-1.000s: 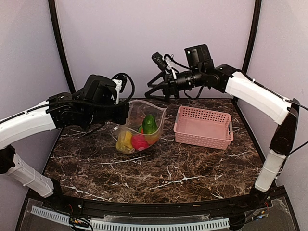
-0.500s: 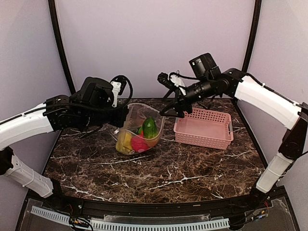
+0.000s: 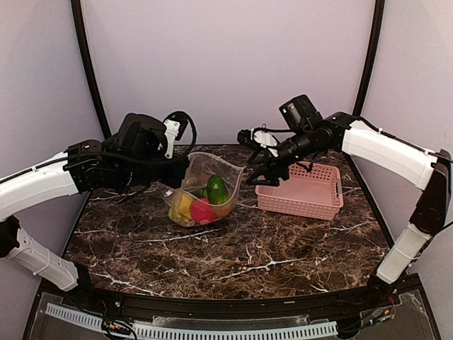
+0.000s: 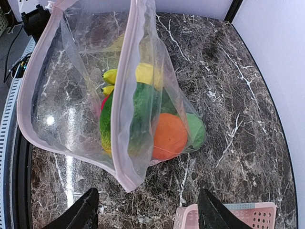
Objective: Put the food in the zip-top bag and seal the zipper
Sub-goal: Place the fake fruit in the zipper food storage bag, then adjust the zipper food storage bag at the center of the board.
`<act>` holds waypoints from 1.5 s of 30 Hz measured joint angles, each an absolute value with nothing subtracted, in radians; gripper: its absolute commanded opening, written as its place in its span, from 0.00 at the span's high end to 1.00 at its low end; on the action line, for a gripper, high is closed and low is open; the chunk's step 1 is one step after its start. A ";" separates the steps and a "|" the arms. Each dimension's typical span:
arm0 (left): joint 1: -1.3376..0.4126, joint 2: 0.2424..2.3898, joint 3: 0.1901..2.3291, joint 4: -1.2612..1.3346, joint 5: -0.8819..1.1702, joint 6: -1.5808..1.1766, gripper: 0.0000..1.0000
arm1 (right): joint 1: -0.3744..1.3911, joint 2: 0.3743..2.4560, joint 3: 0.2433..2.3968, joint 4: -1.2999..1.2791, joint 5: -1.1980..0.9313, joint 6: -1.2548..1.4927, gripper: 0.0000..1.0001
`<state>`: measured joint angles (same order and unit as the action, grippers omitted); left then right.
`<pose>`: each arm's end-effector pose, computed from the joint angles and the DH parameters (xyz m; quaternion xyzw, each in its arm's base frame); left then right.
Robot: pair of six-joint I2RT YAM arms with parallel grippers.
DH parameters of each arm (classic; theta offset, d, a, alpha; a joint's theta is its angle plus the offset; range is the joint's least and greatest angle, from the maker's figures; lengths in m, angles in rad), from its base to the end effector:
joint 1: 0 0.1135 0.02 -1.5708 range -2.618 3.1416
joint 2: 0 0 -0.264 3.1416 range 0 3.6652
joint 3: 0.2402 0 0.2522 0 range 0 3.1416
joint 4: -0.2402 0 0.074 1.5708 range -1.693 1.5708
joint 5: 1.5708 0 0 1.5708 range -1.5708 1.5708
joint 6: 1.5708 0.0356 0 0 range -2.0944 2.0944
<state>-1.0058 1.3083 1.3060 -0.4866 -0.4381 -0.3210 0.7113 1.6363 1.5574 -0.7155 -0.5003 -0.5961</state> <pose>0.1682 -0.2372 0.3780 0.1755 0.8257 -0.1628 0.5107 0.2615 0.2479 0.3424 -0.6197 0.6549 0.2499 0.3529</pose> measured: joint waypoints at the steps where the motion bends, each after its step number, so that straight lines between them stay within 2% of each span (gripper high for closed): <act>1: -1.006 1.308 1.306 -0.487 -0.439 -0.318 0.99 | 0.711 1.637 1.557 -0.712 -0.501 -0.600 0.33; 6: -1.006 1.308 1.306 -0.487 -0.443 -0.303 0.99 | 0.710 1.645 1.554 -0.670 -0.522 -0.616 0.36; 9: -1.006 1.308 1.306 -0.487 -0.448 -0.296 0.99 | 0.710 1.648 1.541 -0.635 -0.552 -0.617 0.42; 11: -1.006 1.308 1.306 -0.487 -0.452 -0.292 0.99 | 0.710 1.660 1.540 -0.616 -0.577 -0.613 0.50; 15: -1.000 1.308 1.306 -0.487 -0.453 -0.282 0.99 | 0.710 1.701 1.541 -0.596 -0.617 -0.604 0.81; 21: -0.962 1.309 1.306 -0.479 -0.426 -0.262 0.99 | 0.710 1.720 1.541 -0.590 -0.654 -0.588 1.00; 32: -0.879 1.324 1.364 -0.469 -0.326 -0.201 0.99 | 0.702 1.624 1.552 -0.637 -0.725 -0.520 1.00; 37: -0.879 1.346 1.444 -0.478 -0.197 -0.194 0.99 | 0.702 1.544 1.615 -0.710 -0.831 -0.486 1.00; 40: -0.879 1.396 1.479 -0.481 -0.117 -0.193 0.99 | 0.701 1.518 1.613 -0.705 -0.817 -0.464 1.00; 42: -0.879 1.439 1.489 -0.489 -0.079 -0.193 0.99 | 0.697 1.521 1.592 -0.702 -0.786 -0.456 0.92; 45: -0.879 1.498 1.489 -0.515 -0.036 -0.192 0.99 | 0.678 1.543 1.552 -0.710 -0.748 -0.448 0.69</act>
<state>-0.8787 1.4982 1.4887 -0.5148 -0.0360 -0.1925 0.6781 1.5429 1.5517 -0.7105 -0.7483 -0.4480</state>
